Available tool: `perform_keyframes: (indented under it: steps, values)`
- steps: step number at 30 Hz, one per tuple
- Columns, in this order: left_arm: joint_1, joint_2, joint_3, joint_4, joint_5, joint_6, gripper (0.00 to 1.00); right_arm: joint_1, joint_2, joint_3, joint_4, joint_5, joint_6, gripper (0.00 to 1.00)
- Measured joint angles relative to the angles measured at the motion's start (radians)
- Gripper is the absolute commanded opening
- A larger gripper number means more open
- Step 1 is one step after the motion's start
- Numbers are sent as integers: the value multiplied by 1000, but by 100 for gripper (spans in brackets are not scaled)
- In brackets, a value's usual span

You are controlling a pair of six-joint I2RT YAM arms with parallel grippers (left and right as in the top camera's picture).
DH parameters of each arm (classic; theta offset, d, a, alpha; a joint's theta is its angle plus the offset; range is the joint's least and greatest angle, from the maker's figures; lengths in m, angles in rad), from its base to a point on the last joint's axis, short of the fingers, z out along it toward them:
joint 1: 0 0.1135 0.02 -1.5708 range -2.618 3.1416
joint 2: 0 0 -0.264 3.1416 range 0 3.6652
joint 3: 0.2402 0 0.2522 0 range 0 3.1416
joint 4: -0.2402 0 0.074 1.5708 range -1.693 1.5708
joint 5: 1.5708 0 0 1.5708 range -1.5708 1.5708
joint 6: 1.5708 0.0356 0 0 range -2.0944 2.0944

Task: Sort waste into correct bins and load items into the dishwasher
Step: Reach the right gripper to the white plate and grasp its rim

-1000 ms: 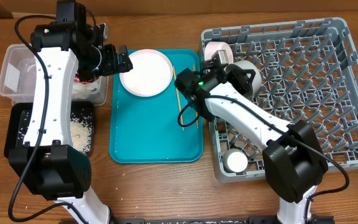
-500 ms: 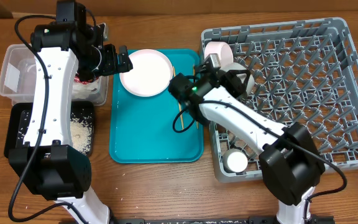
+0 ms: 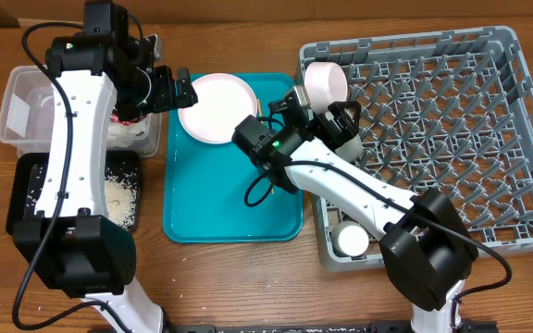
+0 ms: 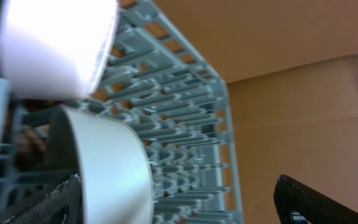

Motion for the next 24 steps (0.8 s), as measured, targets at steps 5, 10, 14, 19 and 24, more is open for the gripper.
perform_keyframes:
  steps: [5, 10, 14, 19, 24]
  values:
    - [0, 0, 0, 0, 0, 0, 100, 0, 0, 82, 8, -132, -11, 100]
    - [0, 0, 0, 0, 0, 0, 100, -8, -22, 245, 16, -375, -52, 99]
    - [0, 0, 0, 0, 0, 0, 100, -38, -53, 322, 64, -652, -58, 92]
    - [0, 0, 0, 0, 0, 0, 100, -89, -66, 326, 122, -925, 11, 85]
    - [0, 0, 0, 0, 0, 0, 100, -117, -34, 284, 301, -1105, 127, 62]
